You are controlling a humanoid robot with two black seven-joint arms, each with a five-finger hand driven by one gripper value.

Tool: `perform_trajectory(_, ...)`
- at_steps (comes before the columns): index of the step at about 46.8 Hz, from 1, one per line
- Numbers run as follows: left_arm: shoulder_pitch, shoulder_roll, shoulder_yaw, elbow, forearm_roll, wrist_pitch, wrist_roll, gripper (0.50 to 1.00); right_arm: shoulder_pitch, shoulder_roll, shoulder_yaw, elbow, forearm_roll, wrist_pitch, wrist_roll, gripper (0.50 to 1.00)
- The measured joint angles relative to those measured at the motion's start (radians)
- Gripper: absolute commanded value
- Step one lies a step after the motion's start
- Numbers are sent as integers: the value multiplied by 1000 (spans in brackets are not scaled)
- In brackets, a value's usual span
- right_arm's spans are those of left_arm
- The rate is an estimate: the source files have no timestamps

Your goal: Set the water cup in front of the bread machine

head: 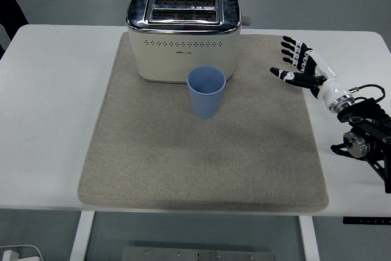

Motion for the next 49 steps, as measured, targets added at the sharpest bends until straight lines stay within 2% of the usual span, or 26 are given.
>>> perform_trajectory(18,0,0,0,0,0,0,0,1000,81,40,1,-93,176,-8,-6,919)
perform_trajectory(21,0,0,0,0,0,0,0,1000,93,41,1,-97,205,-8,-28,919)
perform_trajectory(29,0,0,0,0,0,0,0,1000,115,49,1,-119,277,-10,-172,919)
perform_trajectory(32,0,0,0,0,0,0,0,1000,124,58,1,-137,301,-10,-199,919)
perform_trajectory(49,0,0,0,0,0,0,0,1000,143,80,1,-154,315,-6,-220,919)
